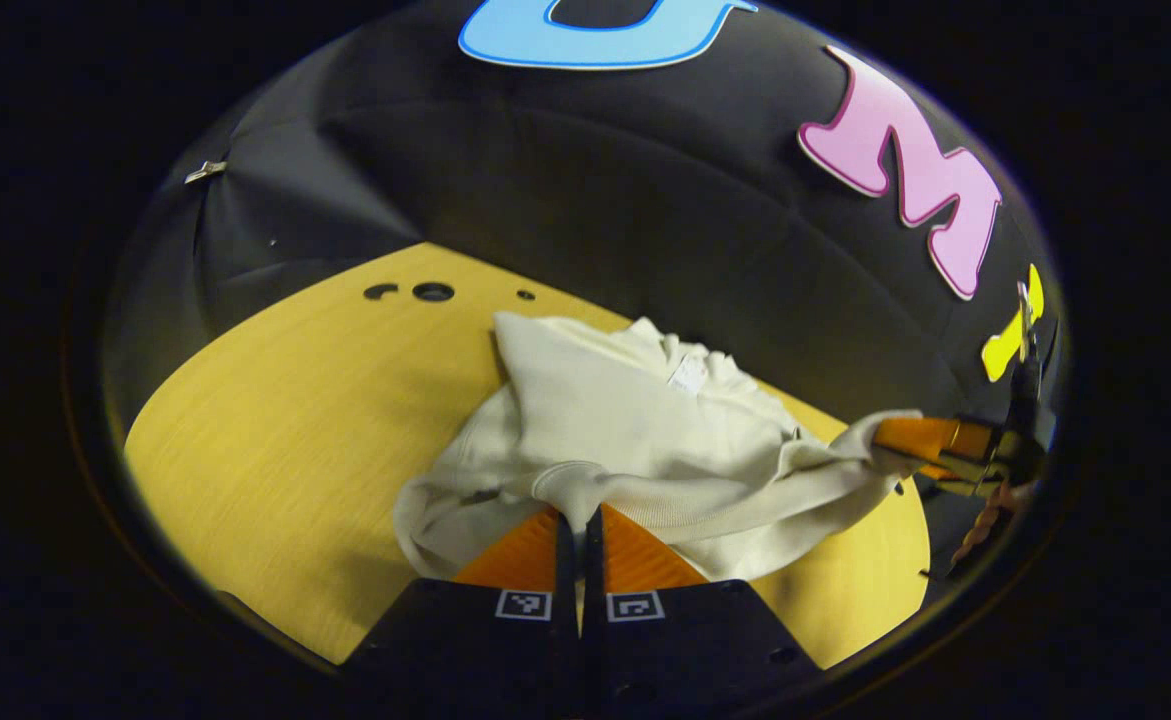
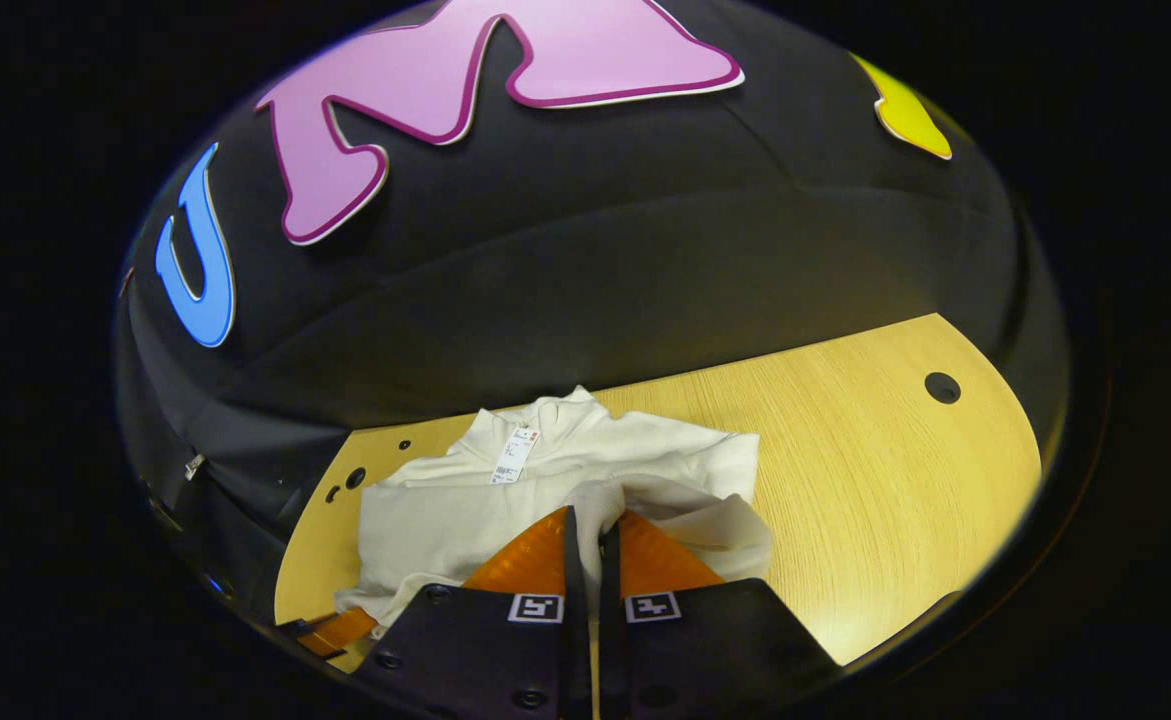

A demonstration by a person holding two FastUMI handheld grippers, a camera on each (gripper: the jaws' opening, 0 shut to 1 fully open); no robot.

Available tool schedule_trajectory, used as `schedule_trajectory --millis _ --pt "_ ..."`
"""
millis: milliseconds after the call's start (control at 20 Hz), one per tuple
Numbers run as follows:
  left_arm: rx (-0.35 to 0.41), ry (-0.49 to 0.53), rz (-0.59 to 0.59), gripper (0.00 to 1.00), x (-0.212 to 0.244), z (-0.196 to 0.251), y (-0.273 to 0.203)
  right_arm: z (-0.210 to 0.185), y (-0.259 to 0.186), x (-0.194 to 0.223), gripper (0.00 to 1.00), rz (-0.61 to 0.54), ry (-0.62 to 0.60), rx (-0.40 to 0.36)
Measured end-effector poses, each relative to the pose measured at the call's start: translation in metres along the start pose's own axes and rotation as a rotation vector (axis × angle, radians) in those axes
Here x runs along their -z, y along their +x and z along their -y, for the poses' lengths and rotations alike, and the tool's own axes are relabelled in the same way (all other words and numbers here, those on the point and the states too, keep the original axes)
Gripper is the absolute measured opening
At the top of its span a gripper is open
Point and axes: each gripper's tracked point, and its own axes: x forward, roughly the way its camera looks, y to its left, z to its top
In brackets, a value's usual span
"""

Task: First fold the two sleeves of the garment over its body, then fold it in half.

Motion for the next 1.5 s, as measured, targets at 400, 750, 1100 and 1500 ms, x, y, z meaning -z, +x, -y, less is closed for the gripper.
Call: schedule_trajectory --millis 400,750,1100,1500 --pt "0.067 0.122 0.055 0.06 -0.083 0.025 0.065 0.015 0.039 -0.017 0.07 0.019 -0.027 0.034" --pt "0.092 0.137 -0.021 0.06 -0.078 0.015 0.130 0.027 0.085 -0.006 0.07 0.041 -0.123 0.087" --pt "0.060 0.283 -0.005 0.36 -0.081 0.010 0.137 0.025 0.089 0.003 0.25 0.031 -0.173 0.087" --pt "-0.007 0.399 0.154 0.98 -0.137 0.007 0.050 0.019 0.008 -0.029 0.99 0.146 -0.225 0.153"
